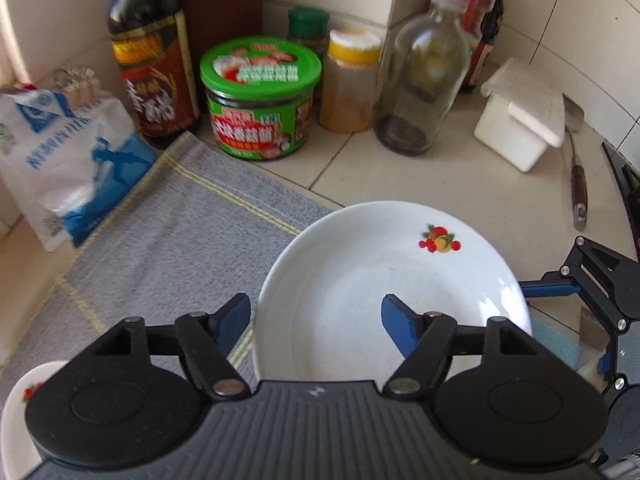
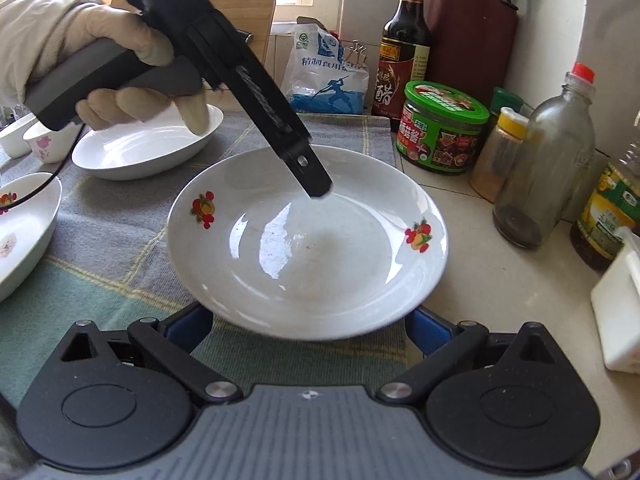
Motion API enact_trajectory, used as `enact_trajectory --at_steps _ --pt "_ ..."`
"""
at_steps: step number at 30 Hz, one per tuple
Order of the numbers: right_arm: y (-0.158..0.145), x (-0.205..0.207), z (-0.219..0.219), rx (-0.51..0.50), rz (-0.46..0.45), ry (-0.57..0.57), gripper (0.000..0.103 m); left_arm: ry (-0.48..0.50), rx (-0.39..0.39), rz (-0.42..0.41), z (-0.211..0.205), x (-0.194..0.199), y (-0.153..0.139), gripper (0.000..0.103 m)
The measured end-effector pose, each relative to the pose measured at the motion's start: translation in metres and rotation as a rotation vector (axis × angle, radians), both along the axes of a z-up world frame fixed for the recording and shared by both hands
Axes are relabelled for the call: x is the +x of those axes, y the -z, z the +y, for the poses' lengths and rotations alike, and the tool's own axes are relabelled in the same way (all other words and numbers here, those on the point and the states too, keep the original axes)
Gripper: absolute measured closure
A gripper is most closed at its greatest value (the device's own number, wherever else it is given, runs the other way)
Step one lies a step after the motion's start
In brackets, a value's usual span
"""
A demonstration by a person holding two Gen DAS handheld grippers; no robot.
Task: Organize plates and bowls
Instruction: 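Lift the stained plate with the left tool off the towel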
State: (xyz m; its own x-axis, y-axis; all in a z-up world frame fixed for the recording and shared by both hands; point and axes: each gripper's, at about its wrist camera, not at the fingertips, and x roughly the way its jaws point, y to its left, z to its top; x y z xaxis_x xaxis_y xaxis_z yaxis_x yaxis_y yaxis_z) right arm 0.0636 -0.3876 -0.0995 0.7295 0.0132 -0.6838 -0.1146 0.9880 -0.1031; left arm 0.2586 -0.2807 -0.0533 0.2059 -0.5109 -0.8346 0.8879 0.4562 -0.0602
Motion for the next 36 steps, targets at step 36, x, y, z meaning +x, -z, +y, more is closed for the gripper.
enact_trajectory --at_steps 36 --pt "-0.017 -0.048 0.139 -0.013 -0.027 0.043 0.000 -0.439 -0.191 -0.242 0.251 -0.180 -0.045 0.014"
